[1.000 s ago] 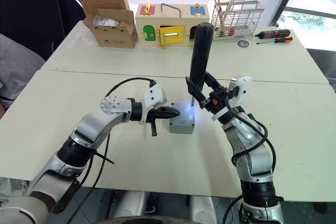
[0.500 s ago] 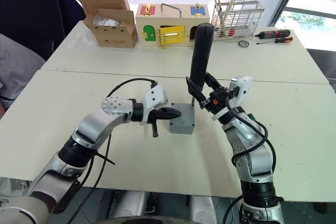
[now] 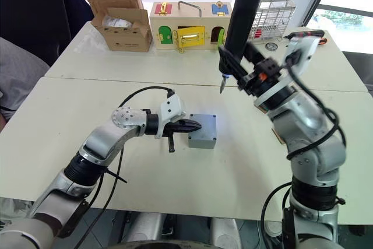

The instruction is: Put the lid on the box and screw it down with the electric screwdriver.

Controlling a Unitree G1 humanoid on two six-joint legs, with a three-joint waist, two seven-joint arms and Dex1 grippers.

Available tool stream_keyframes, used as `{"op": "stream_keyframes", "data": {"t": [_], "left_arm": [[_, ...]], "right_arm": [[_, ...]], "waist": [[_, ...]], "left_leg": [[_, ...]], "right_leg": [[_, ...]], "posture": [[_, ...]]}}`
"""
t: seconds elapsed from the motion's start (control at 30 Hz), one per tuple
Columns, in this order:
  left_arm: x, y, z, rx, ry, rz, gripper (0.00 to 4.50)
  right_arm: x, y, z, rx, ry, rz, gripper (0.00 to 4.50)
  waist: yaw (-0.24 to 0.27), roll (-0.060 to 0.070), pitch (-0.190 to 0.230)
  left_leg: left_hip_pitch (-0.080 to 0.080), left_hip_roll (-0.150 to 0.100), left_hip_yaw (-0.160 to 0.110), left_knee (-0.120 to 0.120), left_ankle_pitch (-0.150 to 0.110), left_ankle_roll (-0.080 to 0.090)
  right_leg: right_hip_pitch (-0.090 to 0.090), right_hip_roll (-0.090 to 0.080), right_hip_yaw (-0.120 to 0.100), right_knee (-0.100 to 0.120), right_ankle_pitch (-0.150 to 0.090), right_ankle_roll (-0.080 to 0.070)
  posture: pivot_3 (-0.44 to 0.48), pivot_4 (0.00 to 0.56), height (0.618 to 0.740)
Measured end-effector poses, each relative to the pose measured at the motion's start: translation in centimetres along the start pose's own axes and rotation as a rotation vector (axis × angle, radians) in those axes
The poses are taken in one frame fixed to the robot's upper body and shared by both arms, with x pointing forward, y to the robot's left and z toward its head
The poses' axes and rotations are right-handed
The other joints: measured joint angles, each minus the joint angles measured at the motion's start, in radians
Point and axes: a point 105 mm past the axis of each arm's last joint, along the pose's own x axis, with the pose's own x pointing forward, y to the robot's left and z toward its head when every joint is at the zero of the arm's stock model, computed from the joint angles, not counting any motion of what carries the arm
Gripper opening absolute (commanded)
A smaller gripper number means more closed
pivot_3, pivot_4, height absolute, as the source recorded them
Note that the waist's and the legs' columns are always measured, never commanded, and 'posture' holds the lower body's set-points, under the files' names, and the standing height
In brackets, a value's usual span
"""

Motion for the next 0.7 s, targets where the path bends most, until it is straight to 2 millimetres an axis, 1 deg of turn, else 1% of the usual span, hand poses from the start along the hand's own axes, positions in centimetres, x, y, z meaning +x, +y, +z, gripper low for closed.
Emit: {"op": "stream_keyframes", "data": {"t": [0.03,0.1,0.13,0.17,0.23,0.27,0.3,0.37,0.4,0.47,0.53,0.6,0.63,0.7], "left_arm": [[-0.1,-0.1,0.1,-0.014,-0.017,0.007,0.0],[0.0,-0.2,0.4,-0.066,-0.05,0.014,0.0],[0.0,-0.1,0.7,-0.089,-0.073,0.021,0.0],[-0.2,0.1,1.0,-0.101,-0.09,0.034,0.0],[-0.9,0.8,1.8,-0.129,-0.123,0.056,0.0],[-1.4,1.0,2.6,-0.143,-0.15,0.061,0.0],[-1.9,1.1,3.6,-0.145,-0.181,0.058,0.0],[-2.8,0.8,5.4,-0.104,-0.207,0.036,0.0],[-3.1,0.2,6.0,-0.077,-0.211,0.009,0.0],[-3.4,-0.9,6.5,-0.058,-0.212,-0.035,0.0],[-3.2,-2.2,6.5,-0.053,-0.204,-0.081,0.0],[-3.0,-3.4,6.1,-0.059,-0.189,-0.118,0.0],[-2.8,-3.7,5.7,-0.067,-0.178,-0.131,0.0],[-2.6,-4.2,5.6,-0.07,-0.171,-0.146,0.0]], "right_arm": [[0.3,-0.1,0.6,0.038,-0.012,-0.005,1.96],[0.7,-1.5,1.5,0.078,-0.03,-0.082,1.96],[0.7,-2.4,1.6,0.094,-0.025,-0.131,1.96],[0.6,-3.2,1.3,0.112,0.011,-0.173,1.96],[0.0,-4.4,-0.1,0.117,0.136,-0.24,1.96],[-0.5,-5.2,-0.8,0.101,0.219,-0.276,1.96],[-1.2,-6.3,-1.4,0.084,0.31,-0.318,1.96],[-2.5,-8.3,-1.5,0.046,0.436,-0.383,1.96],[-3.4,-9.5,-1.0,0.002,0.521,-0.417,1.96],[-5.4,-11.4,0.1,-0.072,0.643,-0.494,1.96],[-8.2,-13.4,0.5,-0.078,0.794,-0.587,1.96],[-11.5,-14.9,-0.1,-0.004,0.934,-0.672,1.96],[-12.8,-15.2,-0.8,0.047,0.993,-0.694,1.96],[-14.6,-15.4,-2.0,0.138,1.084,-0.704,1.96]], "waist": [[-0.002,0.0,0.0],[-0.002,0.0,0.0],[0.002,-0.001,0.0],[0.004,-0.001,0.0],[0.002,-0.001,0.0],[0.002,0.0,0.001],[0.003,0.0,0.001],[0.003,0.003,0.003],[0.003,0.006,0.004],[0.005,0.007,0.005],[0.005,0.007,0.005],[0.003,0.007,0.006],[0.001,0.007,0.006],[-0.004,0.008,0.006]], "left_leg": [[0.0,0.0,0.0,0.0,0.0,0.0],[-0.001,0.0,0.0,0.0,0.0,0.0],[-0.002,0.0,0.0,0.0,0.0,0.0],[-0.004,-0.001,0.0,0.0,0.0,0.0],[-0.01,-0.001,0.0,0.001,0.0,0.0],[-0.016,-0.002,0.0,0.003,0.001,0.0],[-0.018,-0.002,0.0,0.004,0.001,0.0],[-0.02,-0.003,0.001,0.004,0.001,0.001],[-0.02,-0.003,0.001,0.004,0.0,0.002],[-0.02,-0.004,0.001,0.004,-0.001,0.003],[-0.02,-0.004,0.001,0.004,-0.001,0.004],[-0.02,-0.004,0.003,0.005,-0.002,0.005],[-0.02,-0.004,0.004,0.005,-0.002,0.006],[-0.019,-0.004,0.005,0.006,-0.002,0.006]], "right_leg": [[0.0,0.0,0.0,0.0,0.0,0.0],[0.0,-0.001,0.0,0.0,0.0,0.0],[-0.001,-0.001,0.0,0.0,0.0,0.0],[-0.002,-0.001,0.0,0.0,0.0,0.0],[-0.009,-0.002,0.0,0.001,0.0,0.0],[-0.015,-0.002,0.0,0.002,0.001,0.0],[-0.017,-0.002,0.0,0.002,0.001,0.001],[-0.017,-0.002,-0.001,0.001,0.002,0.003],[-0.017,-0.002,-0.001,0.001,0.002,0.003],[-0.016,-0.001,-0.001,-0.001,0.002,0.003],[-0.016,0.0,-0.001,-0.002,0.002,0.004],[-0.015,0.002,-0.001,-0.003,0.002,0.004],[-0.015,0.003,0.0,-0.003,0.002,0.003],[-0.015,0.003,0.001,-0.001,0.002,0.003]], "posture": [[0.0,0.15,0.731],[0.0,0.15,0.731],[0.0,0.15,0.731],[0.0,0.15,0.731],[0.0,0.15,0.731],[0.0,0.15,0.731],[0.0,0.15,0.731],[0.0,0.15,0.731],[0.0,0.15,0.731],[0.0,0.15,0.731],[0.0,0.15,0.731],[0.0,0.15,0.731],[0.0,0.15,0.731],[0.0,0.15,0.731]]}}
